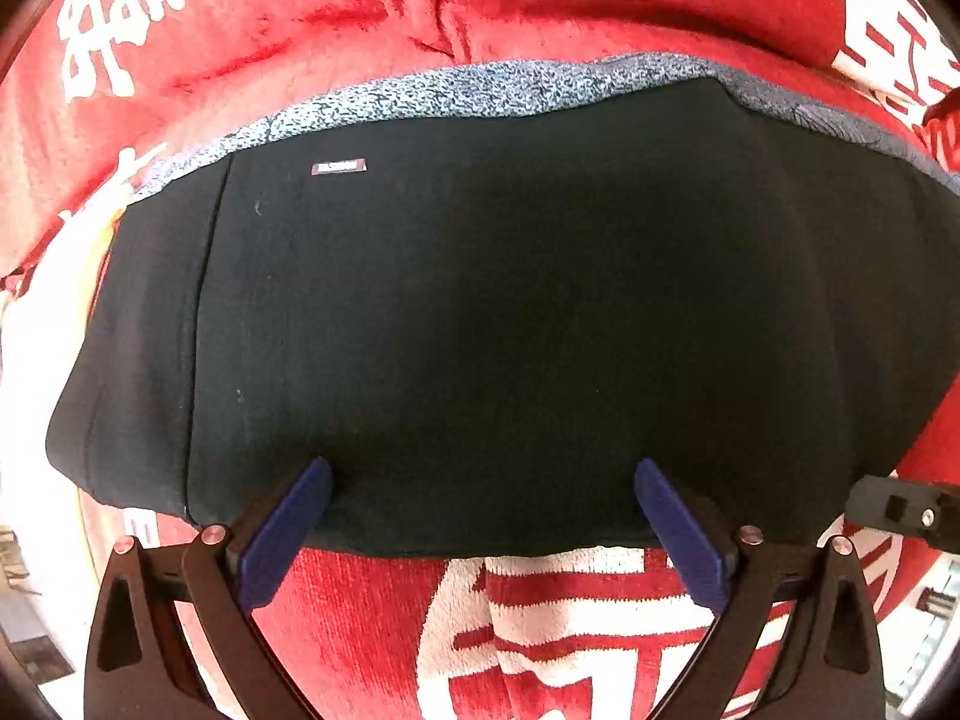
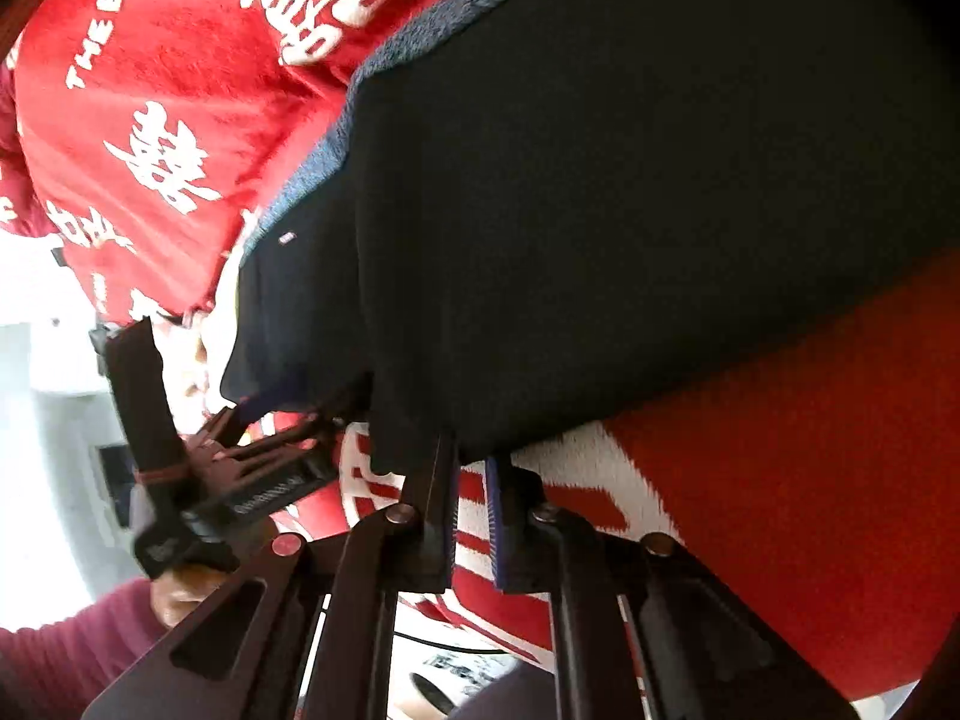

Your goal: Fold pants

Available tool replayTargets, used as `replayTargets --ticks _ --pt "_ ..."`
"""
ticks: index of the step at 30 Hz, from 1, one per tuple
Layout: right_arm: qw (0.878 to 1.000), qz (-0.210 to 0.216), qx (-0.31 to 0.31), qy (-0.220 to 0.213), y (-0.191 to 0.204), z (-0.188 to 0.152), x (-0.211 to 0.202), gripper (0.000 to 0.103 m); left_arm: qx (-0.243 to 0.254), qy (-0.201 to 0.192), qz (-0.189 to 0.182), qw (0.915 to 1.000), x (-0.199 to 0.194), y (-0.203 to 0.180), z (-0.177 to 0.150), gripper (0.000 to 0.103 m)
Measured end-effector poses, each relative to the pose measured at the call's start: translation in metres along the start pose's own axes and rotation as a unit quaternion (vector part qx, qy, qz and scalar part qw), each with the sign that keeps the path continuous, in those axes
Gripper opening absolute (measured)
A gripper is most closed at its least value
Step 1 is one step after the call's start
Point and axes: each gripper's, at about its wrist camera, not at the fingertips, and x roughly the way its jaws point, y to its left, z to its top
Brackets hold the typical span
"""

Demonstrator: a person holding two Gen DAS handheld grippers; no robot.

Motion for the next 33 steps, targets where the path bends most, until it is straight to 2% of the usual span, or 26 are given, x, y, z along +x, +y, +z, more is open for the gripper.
replayTargets --ticks 4,7,9,10,11,13,15,16,17,18,20,23,25,28,31,33 --pt "0.998 -0.043 -0.023 0.033 0.003 -0.003 -0.016 0.012 -0.014 0.019 0.003 0.9997 -0.011 0.001 0.003 0.101" --pt "0.996 -0.070 -0.054 -0.003 0.003 -0.001 -0.053 0.016 -0.016 0.000 -0.017 0.9997 -0.034 -0.006 0.012 0.101" --pt "0.992 -0.092 -0.077 -0.046 0.005 0.008 -0.078 0.021 -0.008 -0.013 -0.022 0.9996 -0.042 -0.018 0.016 0.101" --pt "0.990 -0.100 -0.085 -0.060 0.007 0.014 -0.085 0.026 -0.004 -0.015 -0.024 0.9996 -0.042 -0.027 0.019 0.101" --pt "0.987 -0.111 -0.093 -0.073 0.006 0.022 -0.091 0.036 0.000 -0.012 -0.025 0.9996 -0.037 -0.037 0.021 0.101" --pt "0.984 -0.131 -0.097 -0.072 -0.004 0.038 -0.091 0.046 0.005 0.002 -0.010 0.9999 -0.024 -0.051 0.024 0.101" --pt "0.980 -0.160 -0.104 -0.056 -0.020 0.050 -0.085 0.044 0.003 -0.004 -0.015 0.9999 -0.014 -0.050 0.018 0.103" --pt "0.980 -0.162 -0.102 -0.053 -0.028 0.055 -0.087 0.030 -0.009 0.000 -0.034 0.9994 -0.012 -0.043 0.018 0.103" --pt "0.982 -0.154 -0.088 -0.057 -0.035 0.060 -0.095 0.027 -0.027 0.014 -0.050 0.9983 -0.010 -0.035 0.019 0.103" --pt "0.982 -0.160 -0.064 -0.076 -0.043 0.065 -0.109 0.027 -0.043 0.029 -0.056 0.9971 -0.008 -0.027 0.020 0.103" --pt "0.975 -0.189 -0.041 -0.107 -0.050 0.073 -0.132 0.031 -0.067 0.044 -0.039 0.9960 -0.013 -0.015 0.027 0.103" --pt "0.973 -0.186 -0.051 -0.129 -0.049 0.092 -0.154 0.031 -0.069 0.008 -0.029 0.9971 -0.028 -0.016 0.052 0.103" --pt "0.971 -0.191 -0.076 -0.120 -0.042 0.112 -0.150 0.031 -0.064 -0.016 -0.025 0.9975 -0.031 -0.028 0.082 0.103" --pt "0.969 -0.191 -0.111 -0.111 -0.028 0.136 -0.133 0.031 -0.053 -0.042 0.009 0.9976 -0.019 -0.045 0.124 0.103" --pt "0.965 -0.199 -0.136 -0.102 -0.021 0.149 -0.113 0.031 -0.049 -0.041 0.039 0.9972 0.008 -0.049 0.161 0.103" --pt "0.961 -0.219 -0.141 -0.094 -0.027 0.156 -0.101 0.031 -0.069 -0.045 0.025 0.9963 0.016 -0.042 0.163 0.103"
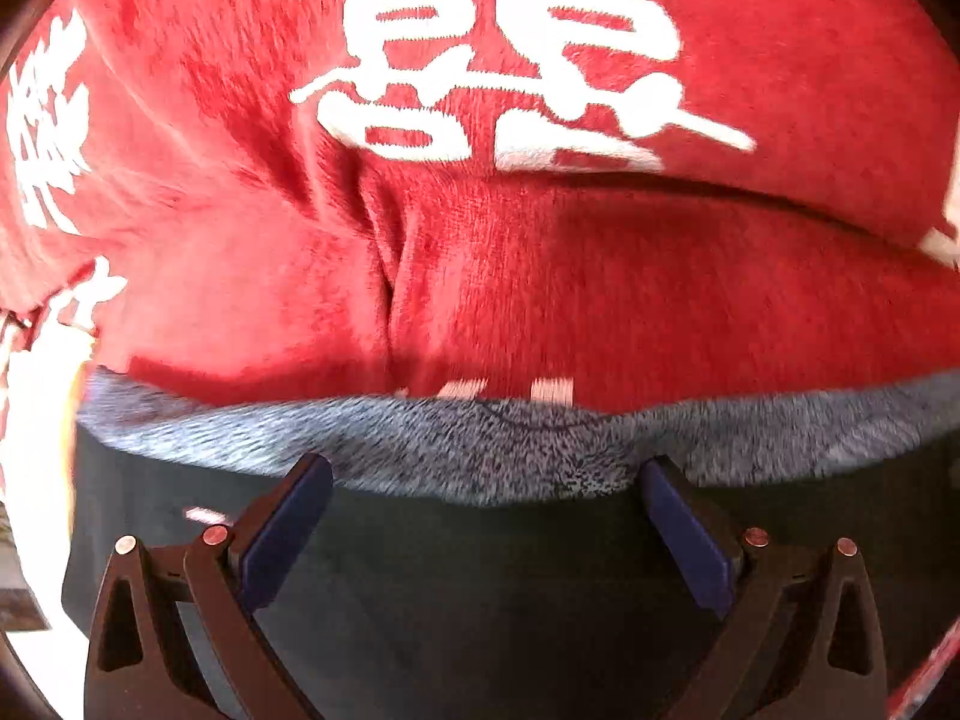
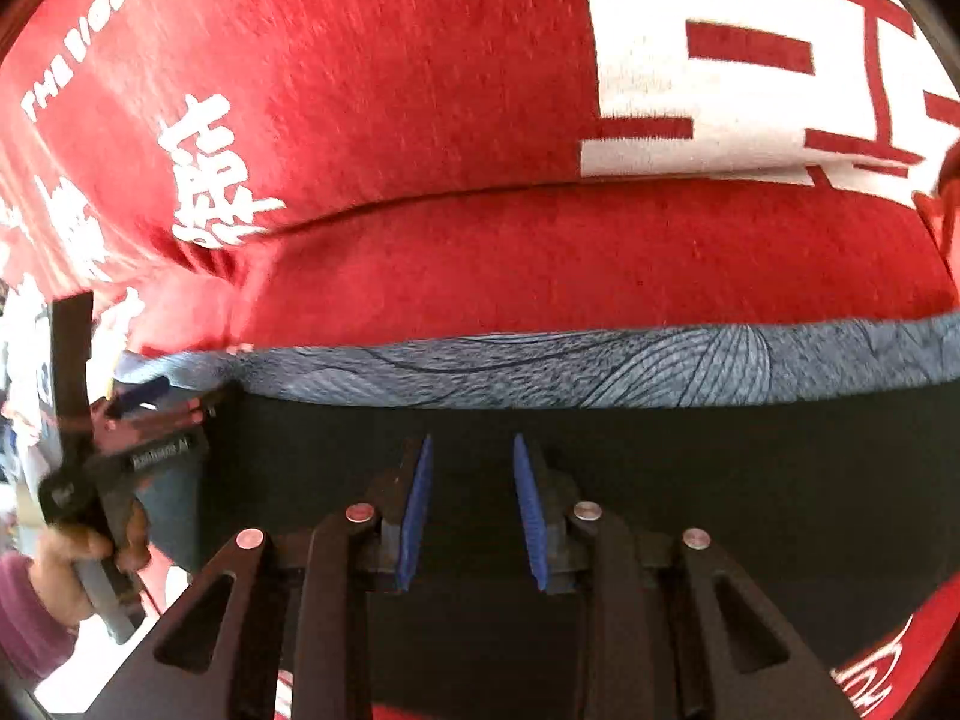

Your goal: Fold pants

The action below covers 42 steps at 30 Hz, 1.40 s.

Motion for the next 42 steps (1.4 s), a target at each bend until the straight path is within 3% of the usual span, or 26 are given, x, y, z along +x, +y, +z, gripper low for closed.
replayTargets --ticks 4,8,10,13,17,22,25,29,32,36,42 --pt "1.000 0.011 0.019 -0.015 -0.027 0.003 0.001 0.028 -0.027 0.004 0.009 0.9996 0.009 0.022 0.008 0.103" --pt "0.998 -0.064 0.012 -0.026 -0.053 0.007 -0.005 0.029 -0.040 0.014 0.040 0.9983 0.011 0.046 0.009 0.103" --pt "0.998 -0.054 0.033 -0.030 -0.071 0.007 -0.010 0.028 -0.042 0.019 0.046 0.9979 0.008 0.054 0.007 0.103" --pt "0.995 -0.084 0.038 -0.033 -0.083 0.001 -0.024 0.032 -0.028 0.021 0.057 0.9977 -0.006 0.053 0.000 0.103" --pt "0.993 -0.083 0.071 -0.034 -0.101 -0.026 -0.047 0.051 -0.010 0.024 0.041 0.9988 -0.033 0.045 -0.030 0.103" --pt "0.979 -0.126 0.151 -0.049 -0.142 -0.070 -0.081 0.051 0.025 0.036 0.042 0.9982 -0.020 0.021 -0.072 0.103" --pt "0.965 -0.168 0.194 -0.056 -0.175 -0.087 -0.096 0.051 -0.006 0.017 0.043 0.9989 -0.024 0.020 -0.090 0.103" --pt "0.959 -0.194 0.200 -0.050 -0.210 -0.087 -0.102 0.050 -0.022 0.021 0.042 0.9987 -0.021 0.023 -0.091 0.103" --pt "0.963 -0.211 0.166 -0.035 -0.216 -0.082 -0.085 0.050 0.001 0.013 0.059 0.9982 -0.022 0.018 -0.092 0.103" --pt "0.959 -0.243 0.137 -0.048 -0.205 -0.084 -0.084 0.054 0.002 0.012 0.065 0.9978 -0.029 0.013 -0.096 0.103" --pt "0.960 -0.210 0.175 -0.054 -0.214 -0.092 -0.091 0.057 -0.006 0.024 0.066 0.9975 -0.036 0.017 -0.108 0.103"
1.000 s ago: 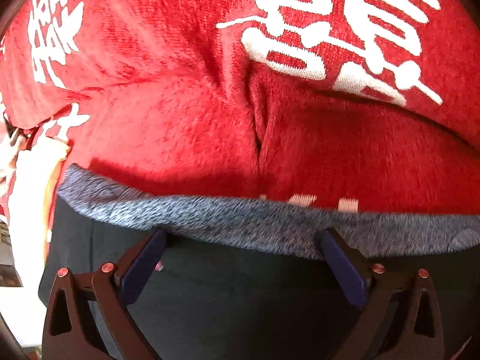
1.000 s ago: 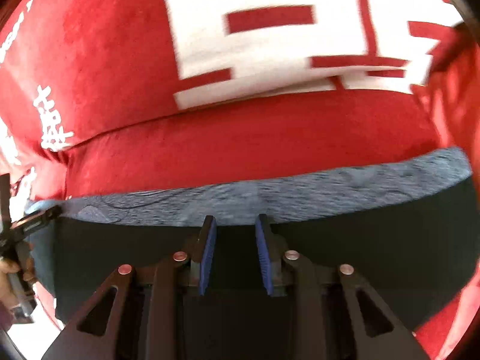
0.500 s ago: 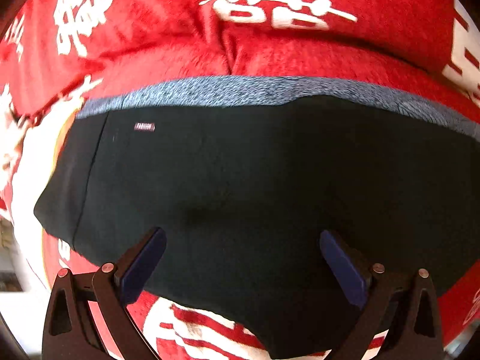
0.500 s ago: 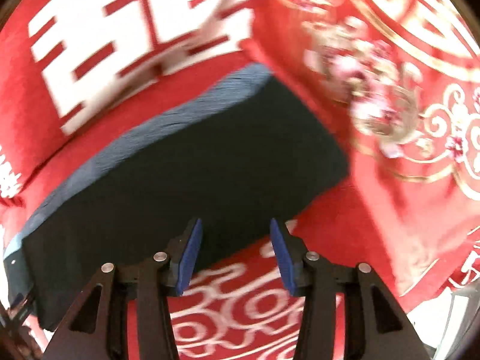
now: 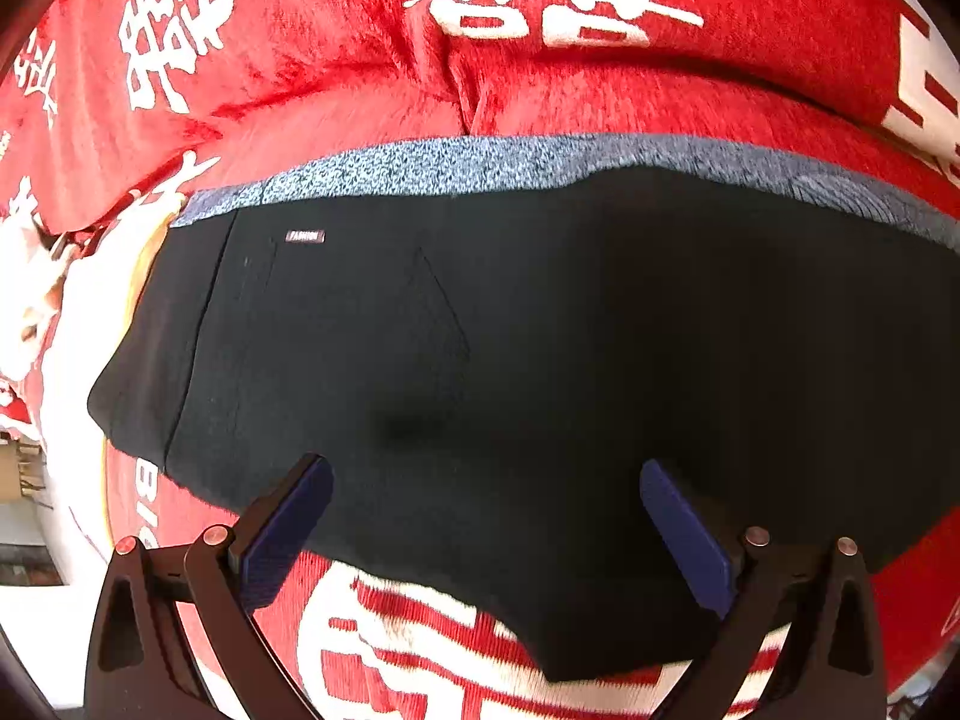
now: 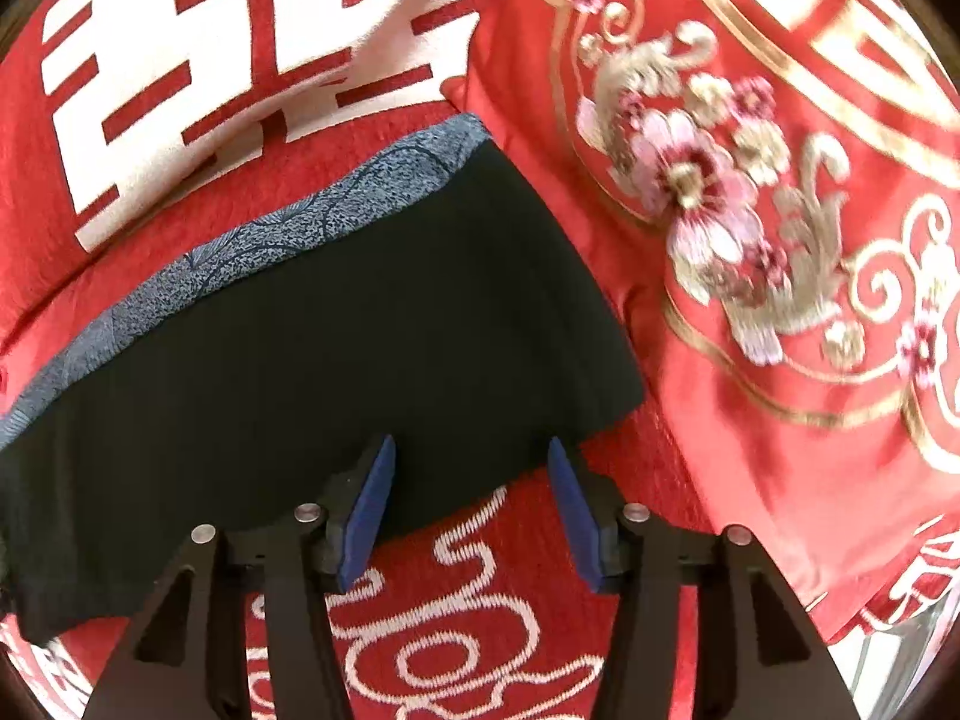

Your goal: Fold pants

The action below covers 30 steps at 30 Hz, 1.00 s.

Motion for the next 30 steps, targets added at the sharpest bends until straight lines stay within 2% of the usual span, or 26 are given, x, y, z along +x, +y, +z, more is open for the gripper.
replayTargets --ticks 4,12,14,18,21,24,26,30 --pt "1.000 0.008 0.022 0.008 0.001 -0.006 -0.012 0.057 0.002 0.004 0.001 1.0000 -0.003 -0.001 -0.006 0.103" --pt "0.997 0.073 0.001 0.019 0.033 -0.051 -0.047 0.058 0.013 0.027 0.012 0.9995 -0.012 -0.007 -0.004 0.103" --pt "0.996 0.086 -0.006 0.031 0.043 -0.059 -0.047 0.061 0.020 0.030 0.012 0.9993 -0.016 -0.010 -0.004 0.103" --pt "0.992 0.108 -0.006 0.058 0.055 -0.073 -0.043 0.062 0.032 0.028 0.011 0.9990 -0.024 -0.017 -0.003 0.103" --pt "0.991 0.112 -0.002 0.073 0.057 -0.084 -0.041 0.062 0.059 0.017 0.013 0.9980 -0.029 -0.019 -0.001 0.103" --pt "0.990 0.113 0.003 0.079 0.056 -0.091 -0.045 0.062 0.062 -0.003 0.026 0.9977 -0.031 -0.002 0.005 0.103" --pt "0.991 0.111 0.002 0.076 0.056 -0.095 -0.049 0.062 0.041 -0.009 0.045 0.9981 -0.028 0.025 0.014 0.103" --pt "0.990 0.114 -0.001 0.079 0.064 -0.095 -0.050 0.062 -0.038 -0.008 0.057 0.9976 -0.015 0.095 0.028 0.103"
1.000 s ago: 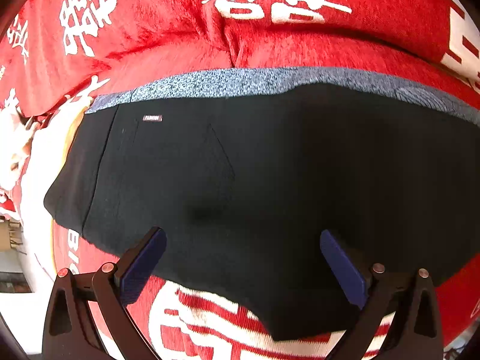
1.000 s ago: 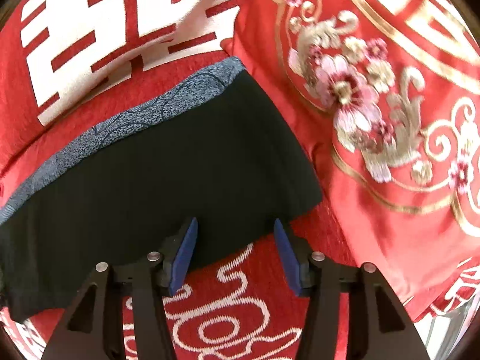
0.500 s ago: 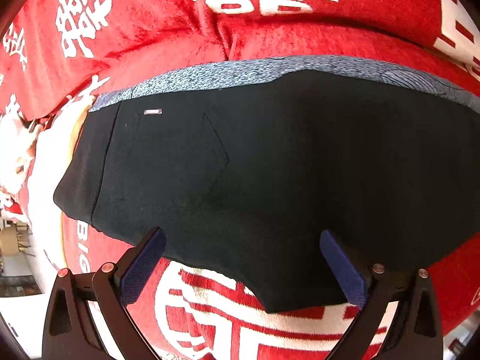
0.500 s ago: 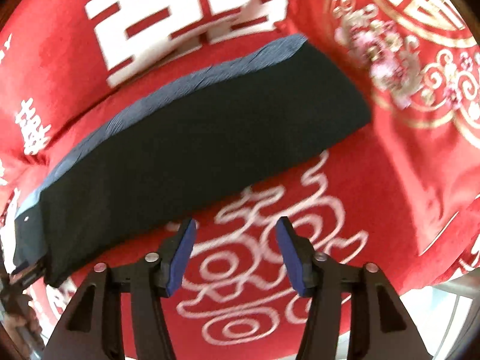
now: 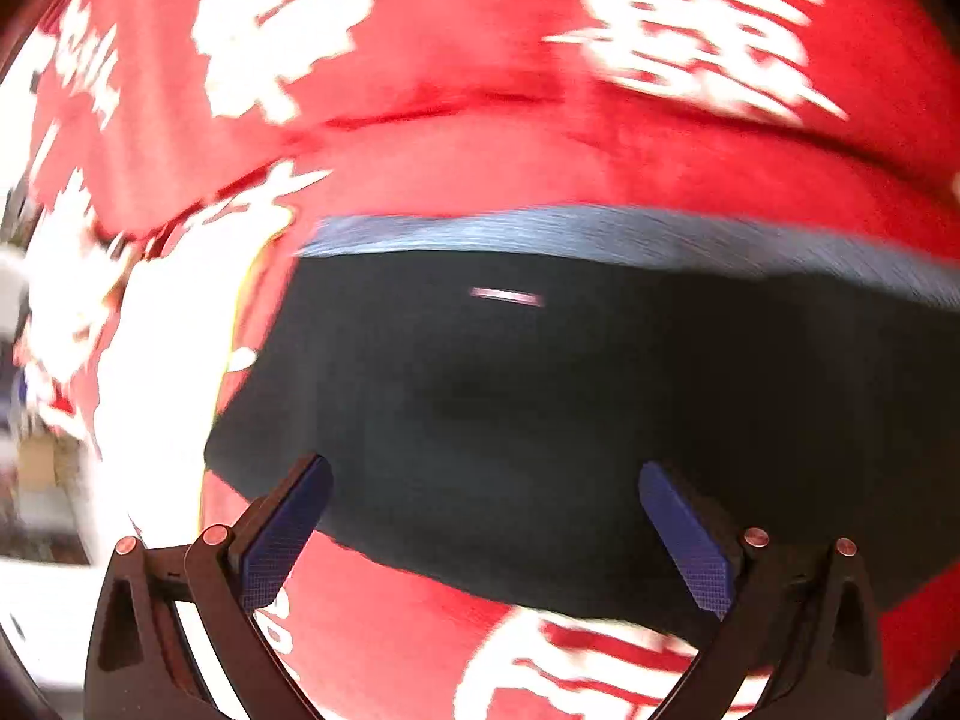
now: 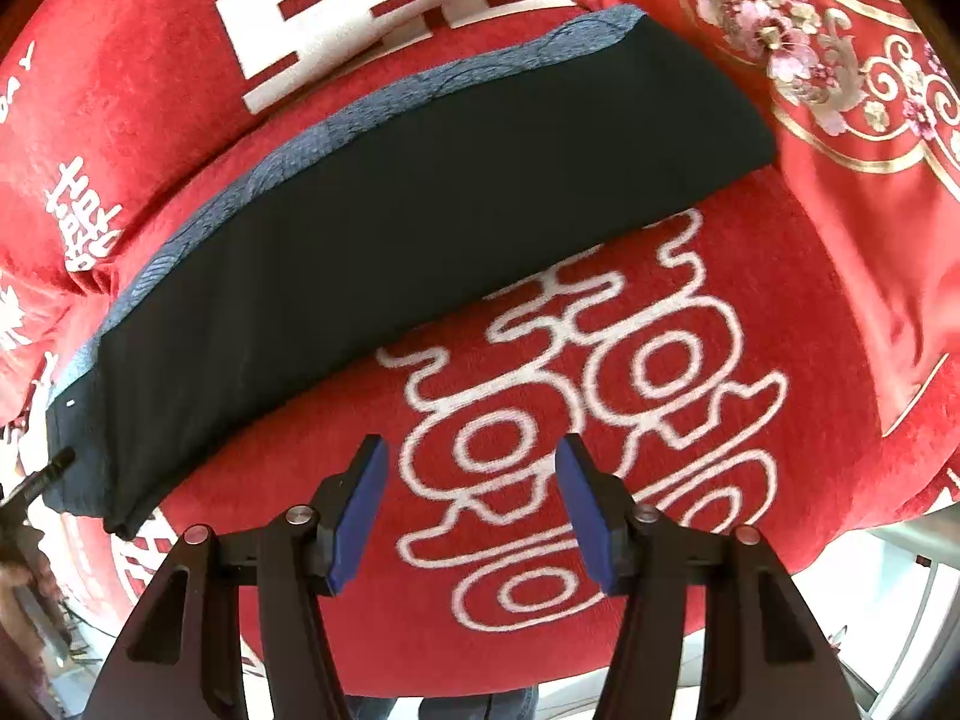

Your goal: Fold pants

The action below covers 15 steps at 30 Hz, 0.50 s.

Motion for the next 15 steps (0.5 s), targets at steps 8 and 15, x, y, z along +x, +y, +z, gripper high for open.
replayTargets --ticks 8,15 --pt "0.998 0.019 -0.055 0.011 0.061 0.003 0.006 0.062 -0.125 0.050 -0.045 0.9898 0.059 0.102 -0.011 0.103" --pt "0.994 0.042 -0.096 0.015 0.111 -0.006 0.007 0.062 -0.198 0.083 -0.120 0.9694 0.081 0.138 -0.046 0.103"
